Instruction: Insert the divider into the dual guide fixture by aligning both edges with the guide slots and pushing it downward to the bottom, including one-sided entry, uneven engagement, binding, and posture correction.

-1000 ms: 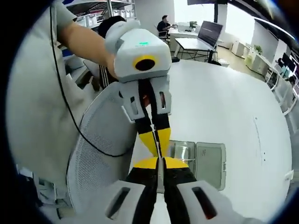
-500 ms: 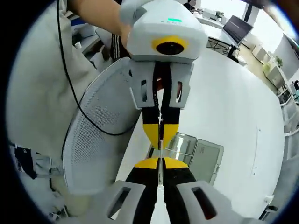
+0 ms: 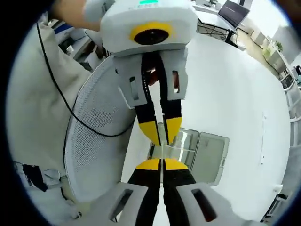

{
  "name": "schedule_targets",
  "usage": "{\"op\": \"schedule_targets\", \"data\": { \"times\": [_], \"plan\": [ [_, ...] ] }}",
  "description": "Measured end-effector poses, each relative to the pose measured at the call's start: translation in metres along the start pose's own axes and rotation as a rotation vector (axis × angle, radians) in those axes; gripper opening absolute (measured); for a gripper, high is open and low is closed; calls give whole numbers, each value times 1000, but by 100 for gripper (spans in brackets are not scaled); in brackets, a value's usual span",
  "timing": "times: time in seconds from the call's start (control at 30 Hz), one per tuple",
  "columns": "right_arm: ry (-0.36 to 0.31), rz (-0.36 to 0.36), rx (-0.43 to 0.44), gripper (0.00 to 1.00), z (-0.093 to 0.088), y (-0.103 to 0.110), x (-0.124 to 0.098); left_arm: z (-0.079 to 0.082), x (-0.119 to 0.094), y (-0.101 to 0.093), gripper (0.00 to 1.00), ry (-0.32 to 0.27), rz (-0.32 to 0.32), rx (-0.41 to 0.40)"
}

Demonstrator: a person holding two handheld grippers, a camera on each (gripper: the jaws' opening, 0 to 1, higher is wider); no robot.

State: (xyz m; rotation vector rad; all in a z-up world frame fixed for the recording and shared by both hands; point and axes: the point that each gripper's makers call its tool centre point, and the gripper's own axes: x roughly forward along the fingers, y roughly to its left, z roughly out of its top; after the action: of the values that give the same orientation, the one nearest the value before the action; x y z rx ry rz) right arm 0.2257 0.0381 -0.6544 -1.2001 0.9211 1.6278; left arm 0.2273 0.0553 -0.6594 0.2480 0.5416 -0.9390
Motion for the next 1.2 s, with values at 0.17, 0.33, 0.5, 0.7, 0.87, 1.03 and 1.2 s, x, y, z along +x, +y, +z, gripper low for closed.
{"op": "schedule_targets", "data": {
  "times": [0.17,0.33,0.5,0.7,0.87,1.03,1.2],
  "plan": [
    [-11,-3,81,0,-8,-9,10,-3,-7,8,18,-4,41,-11],
    [-4,-4,102,0,-15,-13,23,-11,-12,10,30,-3,69,-42],
    [4,-6,129,0,-22,-16,37,-24,-13,6,40,9,102,-85],
    [11,-13,149,0,-25,-19,48,-33,-14,0,48,21,133,-105],
    [14,-12,163,0,-26,-21,55,-39,-16,0,52,15,162,-145],
    [23,-23,176,0,-30,-24,58,-45,-20,-2,53,7,182,-174],
    [22,-16,182,0,-31,-22,62,-49,-20,-4,53,-1,188,-192]
  ]
}}
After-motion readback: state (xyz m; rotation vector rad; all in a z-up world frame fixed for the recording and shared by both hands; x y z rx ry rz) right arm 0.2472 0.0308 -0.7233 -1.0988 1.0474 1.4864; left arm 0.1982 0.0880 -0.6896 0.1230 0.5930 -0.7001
